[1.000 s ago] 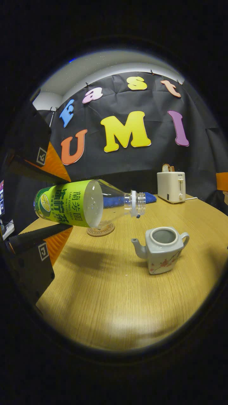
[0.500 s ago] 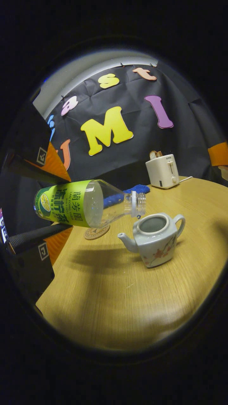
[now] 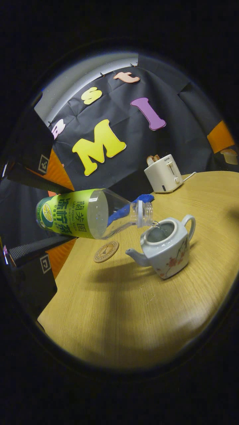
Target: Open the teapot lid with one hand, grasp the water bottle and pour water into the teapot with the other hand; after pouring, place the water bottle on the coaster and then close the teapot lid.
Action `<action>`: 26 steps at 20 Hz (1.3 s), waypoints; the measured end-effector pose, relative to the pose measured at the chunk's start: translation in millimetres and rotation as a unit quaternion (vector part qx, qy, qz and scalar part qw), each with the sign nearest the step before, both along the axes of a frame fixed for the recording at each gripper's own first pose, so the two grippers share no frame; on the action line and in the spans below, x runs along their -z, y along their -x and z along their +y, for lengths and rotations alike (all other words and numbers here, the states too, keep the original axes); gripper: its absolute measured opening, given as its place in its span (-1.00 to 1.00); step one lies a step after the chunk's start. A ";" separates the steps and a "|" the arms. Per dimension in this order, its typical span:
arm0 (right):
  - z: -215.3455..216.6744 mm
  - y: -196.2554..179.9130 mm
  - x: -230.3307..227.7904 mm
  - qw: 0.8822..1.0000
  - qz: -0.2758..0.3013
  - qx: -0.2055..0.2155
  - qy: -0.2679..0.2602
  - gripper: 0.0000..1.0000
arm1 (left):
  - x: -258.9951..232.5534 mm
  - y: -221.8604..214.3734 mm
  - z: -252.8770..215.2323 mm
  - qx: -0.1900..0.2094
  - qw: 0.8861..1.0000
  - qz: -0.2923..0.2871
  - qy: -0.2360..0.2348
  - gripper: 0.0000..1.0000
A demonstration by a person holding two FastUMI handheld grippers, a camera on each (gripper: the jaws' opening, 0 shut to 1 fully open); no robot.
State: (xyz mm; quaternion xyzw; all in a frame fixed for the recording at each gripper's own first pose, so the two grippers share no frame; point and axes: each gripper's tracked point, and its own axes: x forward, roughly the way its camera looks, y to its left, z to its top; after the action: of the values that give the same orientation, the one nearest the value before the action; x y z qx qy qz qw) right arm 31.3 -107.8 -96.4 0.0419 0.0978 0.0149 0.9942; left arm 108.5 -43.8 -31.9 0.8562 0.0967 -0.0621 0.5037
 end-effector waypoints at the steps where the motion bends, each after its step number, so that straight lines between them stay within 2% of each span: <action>1: -0.2 0.1 -0.6 1.000 0.000 0.000 0.000 -1.00 | -2.3 -1.5 0.1 0.000 1.000 -0.002 -0.006 0.46; 5: 0.3 0.7 1.1 1.000 0.001 -0.001 -0.001 -1.00 | -16.0 -2.7 -6.4 0.021 0.998 -0.030 -0.041 0.45; 13: -1.4 1.4 2.6 1.000 0.003 0.001 -0.002 -1.00 | -21.8 -7.4 -9.9 0.033 0.995 -0.041 -0.080 0.45; 26: -0.4 1.8 3.1 1.000 0.002 0.001 -0.002 -1.00 | -21.8 -10.2 -12.7 0.041 0.995 -0.039 -0.082 0.46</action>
State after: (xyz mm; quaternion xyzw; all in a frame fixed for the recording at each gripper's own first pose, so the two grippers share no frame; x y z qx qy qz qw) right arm 29.5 -108.2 -99.5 0.0442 0.0995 0.0141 0.9940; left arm 118.7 -56.4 -10.1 0.8995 0.0469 -0.0411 0.4325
